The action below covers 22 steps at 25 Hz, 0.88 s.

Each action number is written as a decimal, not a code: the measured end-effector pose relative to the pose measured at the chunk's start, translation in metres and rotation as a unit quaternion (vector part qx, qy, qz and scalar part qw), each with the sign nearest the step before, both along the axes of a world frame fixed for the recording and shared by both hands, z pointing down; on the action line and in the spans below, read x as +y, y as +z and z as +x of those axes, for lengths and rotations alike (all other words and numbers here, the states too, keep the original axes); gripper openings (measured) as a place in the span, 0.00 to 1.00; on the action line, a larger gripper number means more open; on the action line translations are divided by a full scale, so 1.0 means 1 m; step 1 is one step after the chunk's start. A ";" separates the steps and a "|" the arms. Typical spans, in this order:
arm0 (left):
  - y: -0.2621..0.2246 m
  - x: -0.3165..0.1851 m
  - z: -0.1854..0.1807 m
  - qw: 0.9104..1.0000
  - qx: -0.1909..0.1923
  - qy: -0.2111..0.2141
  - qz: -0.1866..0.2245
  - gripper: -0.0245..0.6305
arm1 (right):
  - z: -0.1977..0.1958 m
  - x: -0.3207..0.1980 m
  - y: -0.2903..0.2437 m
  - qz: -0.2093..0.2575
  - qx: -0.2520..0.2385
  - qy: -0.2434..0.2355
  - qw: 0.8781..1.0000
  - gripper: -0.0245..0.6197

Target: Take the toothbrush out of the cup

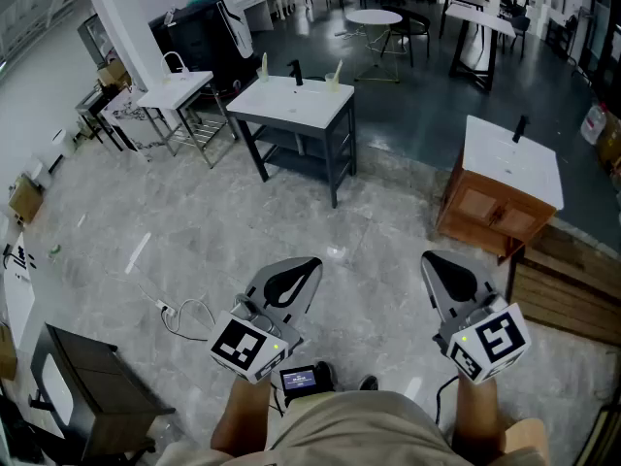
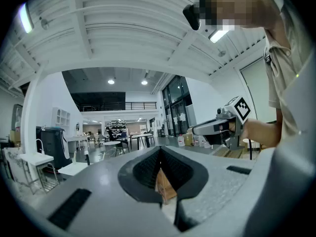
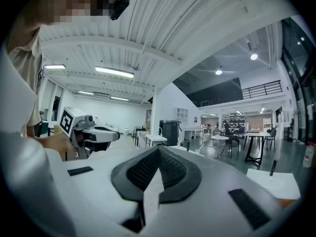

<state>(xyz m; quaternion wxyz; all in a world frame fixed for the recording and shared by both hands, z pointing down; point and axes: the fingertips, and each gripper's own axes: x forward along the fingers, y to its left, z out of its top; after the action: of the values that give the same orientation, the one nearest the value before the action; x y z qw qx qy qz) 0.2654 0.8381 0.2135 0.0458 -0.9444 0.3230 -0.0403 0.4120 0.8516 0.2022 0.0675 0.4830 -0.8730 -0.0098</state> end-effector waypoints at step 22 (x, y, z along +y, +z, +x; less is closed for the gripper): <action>0.023 -0.020 0.034 1.000 -0.012 -0.011 -0.019 0.05 | 0.028 -0.025 0.032 -0.033 -0.023 -0.017 0.999 0.05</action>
<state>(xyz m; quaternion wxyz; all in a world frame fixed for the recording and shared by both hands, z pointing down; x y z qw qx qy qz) 0.2996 0.8185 0.2361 0.0316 -0.9408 0.3324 -0.0585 0.4398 0.8265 0.2340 0.0633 0.4653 -0.8824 0.0290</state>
